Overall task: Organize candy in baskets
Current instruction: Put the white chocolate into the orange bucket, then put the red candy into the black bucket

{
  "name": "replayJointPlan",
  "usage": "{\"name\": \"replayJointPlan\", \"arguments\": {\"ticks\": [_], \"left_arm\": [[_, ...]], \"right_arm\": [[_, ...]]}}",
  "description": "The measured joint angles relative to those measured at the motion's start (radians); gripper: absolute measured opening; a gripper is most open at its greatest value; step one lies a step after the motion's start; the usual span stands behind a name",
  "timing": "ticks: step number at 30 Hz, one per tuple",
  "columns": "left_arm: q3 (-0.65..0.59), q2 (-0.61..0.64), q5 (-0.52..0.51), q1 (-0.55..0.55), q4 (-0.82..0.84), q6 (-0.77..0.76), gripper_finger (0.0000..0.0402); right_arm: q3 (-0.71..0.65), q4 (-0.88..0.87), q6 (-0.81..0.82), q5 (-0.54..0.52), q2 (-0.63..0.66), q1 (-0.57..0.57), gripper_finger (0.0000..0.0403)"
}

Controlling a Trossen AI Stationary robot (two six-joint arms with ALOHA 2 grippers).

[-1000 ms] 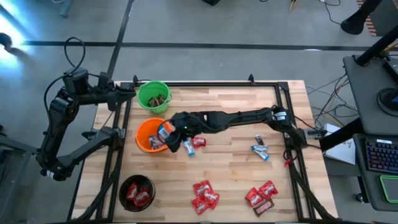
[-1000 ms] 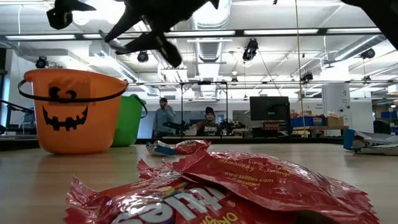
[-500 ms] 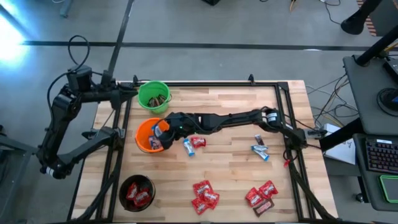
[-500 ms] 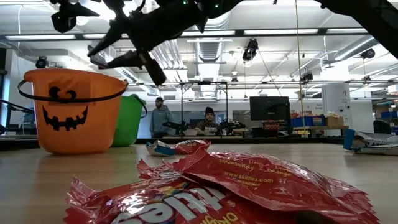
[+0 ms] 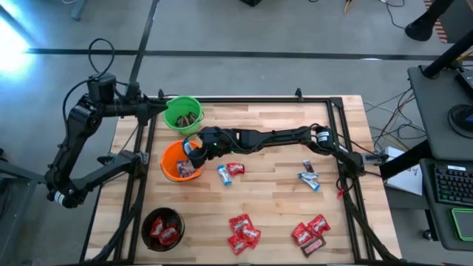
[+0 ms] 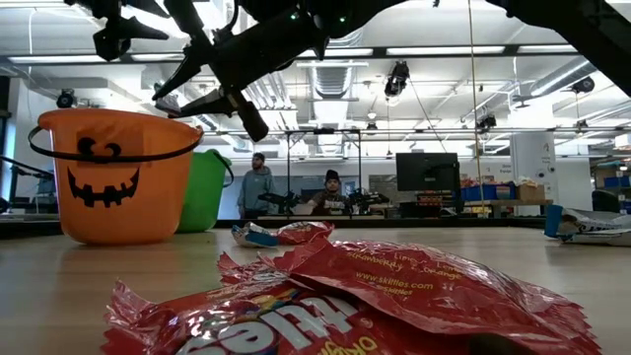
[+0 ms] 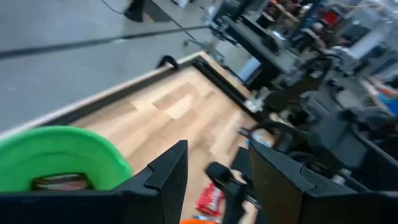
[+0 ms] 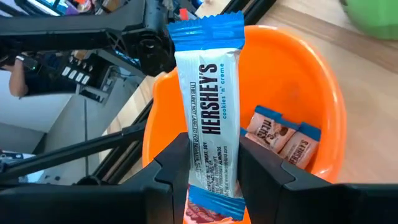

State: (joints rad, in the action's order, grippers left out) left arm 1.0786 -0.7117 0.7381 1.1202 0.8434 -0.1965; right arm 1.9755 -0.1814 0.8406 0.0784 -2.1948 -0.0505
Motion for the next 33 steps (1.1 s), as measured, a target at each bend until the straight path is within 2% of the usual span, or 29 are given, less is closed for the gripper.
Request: {"name": "replayJointPlan", "arguments": {"ticks": [4, 16, 21, 26, 33], "left_arm": [[0.0, 0.016, -0.063, 0.0, 0.0, 0.005, 0.015], [0.0, 0.076, -0.063, 0.0, 0.003, -0.03, 0.015], [0.0, 0.087, -0.04, 0.0, 0.003, -0.048, 0.015], [0.0, 0.103, -0.039, 0.0, 0.012, -0.056, 0.015], [0.0, 0.136, -0.038, 0.0, 0.037, -0.082, 0.015]], "right_arm": [[-0.001, 0.0, 0.0, 0.015, 0.0, 0.001, 0.012], [-0.001, -0.02, -0.003, 0.029, 0.002, 0.001, 0.0196], [-0.001, -0.237, -0.024, 0.052, 0.063, -0.006, 0.0195], [-0.001, -0.491, -0.037, 0.018, 0.134, -0.007, 0.0188], [-0.001, -0.723, -0.03, 0.062, 0.145, 0.018, 0.0187]]}}
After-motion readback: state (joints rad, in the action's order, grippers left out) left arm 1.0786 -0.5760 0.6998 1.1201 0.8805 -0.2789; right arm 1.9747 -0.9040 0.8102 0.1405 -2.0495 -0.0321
